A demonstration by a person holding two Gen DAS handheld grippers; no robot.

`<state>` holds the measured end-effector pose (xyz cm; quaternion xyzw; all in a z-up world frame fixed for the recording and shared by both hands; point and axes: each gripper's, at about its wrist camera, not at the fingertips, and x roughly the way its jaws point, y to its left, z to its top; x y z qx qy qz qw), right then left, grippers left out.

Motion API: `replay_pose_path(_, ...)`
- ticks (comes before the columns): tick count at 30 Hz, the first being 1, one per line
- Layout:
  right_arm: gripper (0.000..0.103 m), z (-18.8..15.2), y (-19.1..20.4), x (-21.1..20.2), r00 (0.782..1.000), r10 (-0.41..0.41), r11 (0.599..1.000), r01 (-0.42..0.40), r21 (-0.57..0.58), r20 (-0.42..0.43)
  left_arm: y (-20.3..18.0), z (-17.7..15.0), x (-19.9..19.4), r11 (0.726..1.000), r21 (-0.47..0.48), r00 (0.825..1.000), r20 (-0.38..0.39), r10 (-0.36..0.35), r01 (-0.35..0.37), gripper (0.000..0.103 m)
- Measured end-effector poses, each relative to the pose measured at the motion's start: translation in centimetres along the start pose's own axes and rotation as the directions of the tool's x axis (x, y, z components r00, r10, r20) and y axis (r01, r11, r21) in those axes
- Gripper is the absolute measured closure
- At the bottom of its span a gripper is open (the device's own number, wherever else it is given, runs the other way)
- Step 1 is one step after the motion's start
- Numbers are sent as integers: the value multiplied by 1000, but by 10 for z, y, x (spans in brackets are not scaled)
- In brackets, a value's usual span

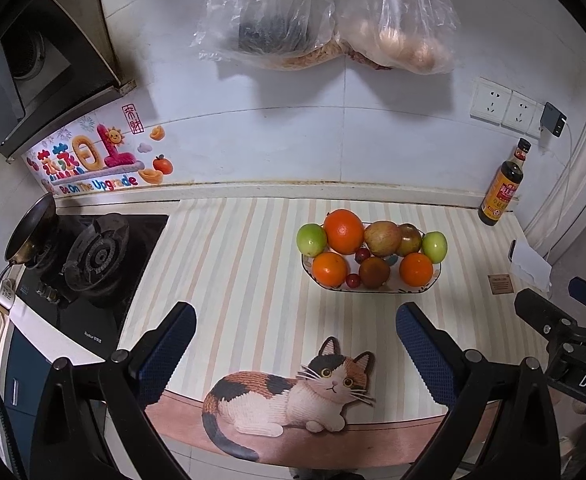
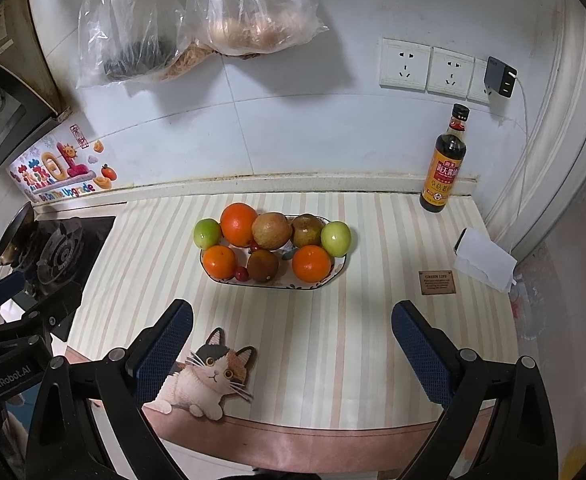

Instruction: Organize fruits

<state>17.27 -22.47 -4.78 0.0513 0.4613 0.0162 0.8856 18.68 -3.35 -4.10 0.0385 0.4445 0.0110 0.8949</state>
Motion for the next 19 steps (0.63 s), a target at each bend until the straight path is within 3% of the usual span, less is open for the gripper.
replay_pose_path(19,2,2,-3,-2,1000,-5,1000,5,4,7,-3,3,-5,1000,6,1000,20,9,-9,1)
